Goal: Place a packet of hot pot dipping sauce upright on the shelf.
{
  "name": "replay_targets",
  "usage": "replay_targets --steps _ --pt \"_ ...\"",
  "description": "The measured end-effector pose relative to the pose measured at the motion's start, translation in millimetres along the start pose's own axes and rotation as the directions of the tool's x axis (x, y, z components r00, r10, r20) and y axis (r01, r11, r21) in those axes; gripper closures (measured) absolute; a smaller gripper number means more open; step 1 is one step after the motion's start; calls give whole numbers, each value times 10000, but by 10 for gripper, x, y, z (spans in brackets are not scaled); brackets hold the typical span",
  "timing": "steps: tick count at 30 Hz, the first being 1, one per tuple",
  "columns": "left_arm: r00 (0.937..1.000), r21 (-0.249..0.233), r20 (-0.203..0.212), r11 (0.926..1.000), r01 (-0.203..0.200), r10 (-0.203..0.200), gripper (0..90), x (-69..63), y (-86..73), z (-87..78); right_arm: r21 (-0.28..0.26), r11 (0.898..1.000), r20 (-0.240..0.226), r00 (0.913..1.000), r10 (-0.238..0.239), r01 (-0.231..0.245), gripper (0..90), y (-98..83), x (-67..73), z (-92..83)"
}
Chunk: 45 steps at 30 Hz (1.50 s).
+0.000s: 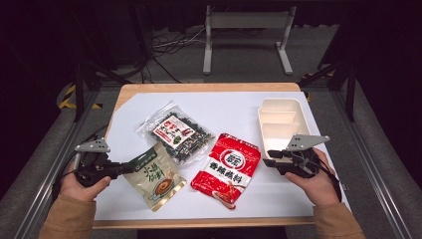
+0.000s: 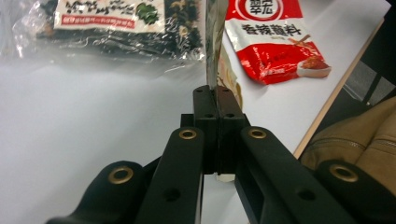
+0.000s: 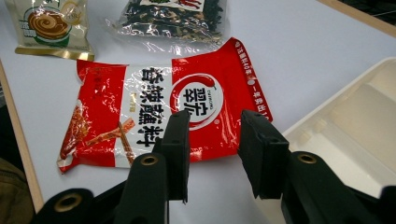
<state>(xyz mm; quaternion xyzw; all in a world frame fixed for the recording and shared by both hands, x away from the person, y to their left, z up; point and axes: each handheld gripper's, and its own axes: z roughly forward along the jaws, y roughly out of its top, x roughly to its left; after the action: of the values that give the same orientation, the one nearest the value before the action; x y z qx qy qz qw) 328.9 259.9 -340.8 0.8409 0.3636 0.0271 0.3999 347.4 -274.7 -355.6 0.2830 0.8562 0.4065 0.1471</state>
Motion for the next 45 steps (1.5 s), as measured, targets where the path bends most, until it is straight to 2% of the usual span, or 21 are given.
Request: replay_targets --steps 3,5,7,11,16,21,26,29,35,40,43,44,45 --pt "9986 -127 -213 9987 -487 484 900 -105 46 -44 41 10000 18 10000 -61 61 637 5 3 7" --pt "9955 -221 -404 9960 -862 853 900 -193 77 -80 52 9999 26 9999 -98 97 641 9 5 8" --pt "9925 -215 -465 9933 -1138 1127 900 -245 102 -108 65 9994 147 9993 -343 342 657 11 8 9" --pt "9889 -250 -661 9906 -1346 1327 900 -316 136 -146 113 9978 251 9975 -662 659 697 15 6 14" --pt "9854 -374 -797 9874 -1538 1505 900 -322 204 -189 -48 9955 87 9955 -948 948 713 75 28 12" --pt "9835 -564 -646 9834 -1725 1688 900 -357 262 -210 -156 9931 -97 9932 -1160 1158 714 137 63 11" --pt "9749 -754 -553 9727 -2195 2158 900 -454 385 -206 -326 9900 -495 9890 -1391 1376 712 226 120 49" --pt "9731 -825 -425 9699 -2291 2263 900 -475 434 -178 -336 9866 -642 9847 -1618 1600 712 276 159 96" --pt "9611 -911 -125 9569 -2759 2759 900 -579 607 -47 -375 9797 -1031 9744 -1997 1969 712 404 259 216" --pt "9556 -1018 42 9508 -2926 2945 900 -620 717 65 -506 9741 -954 9699 -2242 2202 714 453 300 214" --pt "9480 -1104 300 9437 -3120 3169 900 -670 808 170 -595 9725 -957 9684 -2302 2253 710 471 327 195" --pt "9480 -1104 300 9437 -3120 3169 900 -670 808 170 -595 9725 -957 9684 -2302 2253 710 471 327 195" --pt "9439 -1111 370 9401 -3224 3281 900 -687 832 202 -603 9721 -955 9681 -2317 2267 704 471 330 194"
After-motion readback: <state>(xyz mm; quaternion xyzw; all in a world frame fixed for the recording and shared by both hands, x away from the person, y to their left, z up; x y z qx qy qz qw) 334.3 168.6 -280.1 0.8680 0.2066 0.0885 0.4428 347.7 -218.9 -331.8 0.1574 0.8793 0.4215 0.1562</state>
